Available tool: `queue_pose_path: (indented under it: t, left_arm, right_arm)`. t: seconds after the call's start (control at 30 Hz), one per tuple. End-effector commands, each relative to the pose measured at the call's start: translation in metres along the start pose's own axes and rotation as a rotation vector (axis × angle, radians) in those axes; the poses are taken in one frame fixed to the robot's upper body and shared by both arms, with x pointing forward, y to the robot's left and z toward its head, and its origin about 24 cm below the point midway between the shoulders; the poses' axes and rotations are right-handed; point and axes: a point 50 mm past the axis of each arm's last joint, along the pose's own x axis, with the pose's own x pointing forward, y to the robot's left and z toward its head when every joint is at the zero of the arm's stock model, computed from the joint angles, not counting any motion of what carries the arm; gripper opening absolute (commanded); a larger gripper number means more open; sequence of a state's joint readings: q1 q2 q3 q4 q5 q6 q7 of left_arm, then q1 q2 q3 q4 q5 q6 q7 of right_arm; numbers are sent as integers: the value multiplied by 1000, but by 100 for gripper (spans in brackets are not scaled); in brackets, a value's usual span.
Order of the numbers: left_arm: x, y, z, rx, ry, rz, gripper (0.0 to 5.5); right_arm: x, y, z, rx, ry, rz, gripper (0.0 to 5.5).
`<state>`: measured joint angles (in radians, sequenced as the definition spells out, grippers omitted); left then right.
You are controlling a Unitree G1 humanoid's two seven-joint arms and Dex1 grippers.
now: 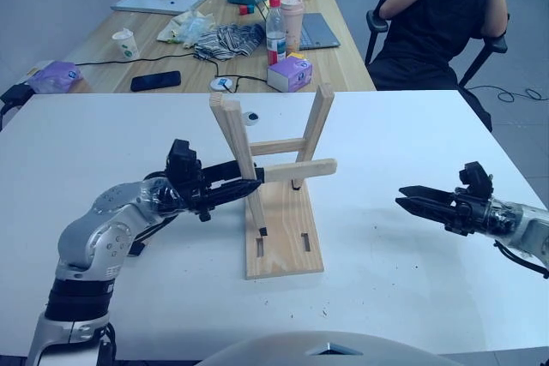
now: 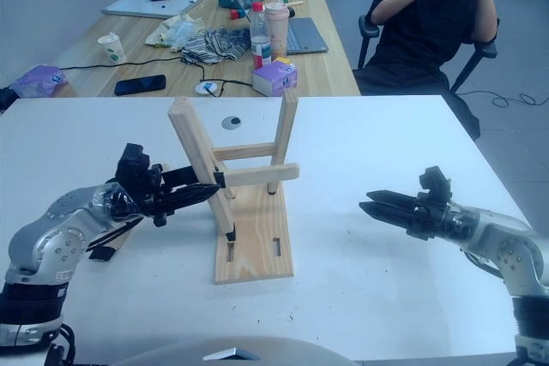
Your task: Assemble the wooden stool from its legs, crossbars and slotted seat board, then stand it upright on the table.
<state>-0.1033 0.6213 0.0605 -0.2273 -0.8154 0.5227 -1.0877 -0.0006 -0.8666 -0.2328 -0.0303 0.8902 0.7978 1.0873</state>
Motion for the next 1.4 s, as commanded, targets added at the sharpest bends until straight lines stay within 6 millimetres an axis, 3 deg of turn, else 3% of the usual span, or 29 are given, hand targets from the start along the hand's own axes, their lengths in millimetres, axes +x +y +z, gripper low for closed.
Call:
queue_pose_path:
  t: [0.03, 0.27, 1.0, 1.4]
  left_arm:
    - [1, -2, -20, -53, 35, -26, 203]
    - [-12, -2, -37, -79, 79, 16, 203]
    - [-17, -3, -1, -13, 23, 16, 201]
    - [-18, -4, -28, -25, 113, 6, 201]
  right_arm:
    - [5, -4, 2, -17, -6, -9, 320]
    - [7, -11, -1, -8, 5, -25, 320]
    - [8, -13, -9, 0, 26, -42, 320]
    - [9, -13, -11, 3, 25, -46, 320]
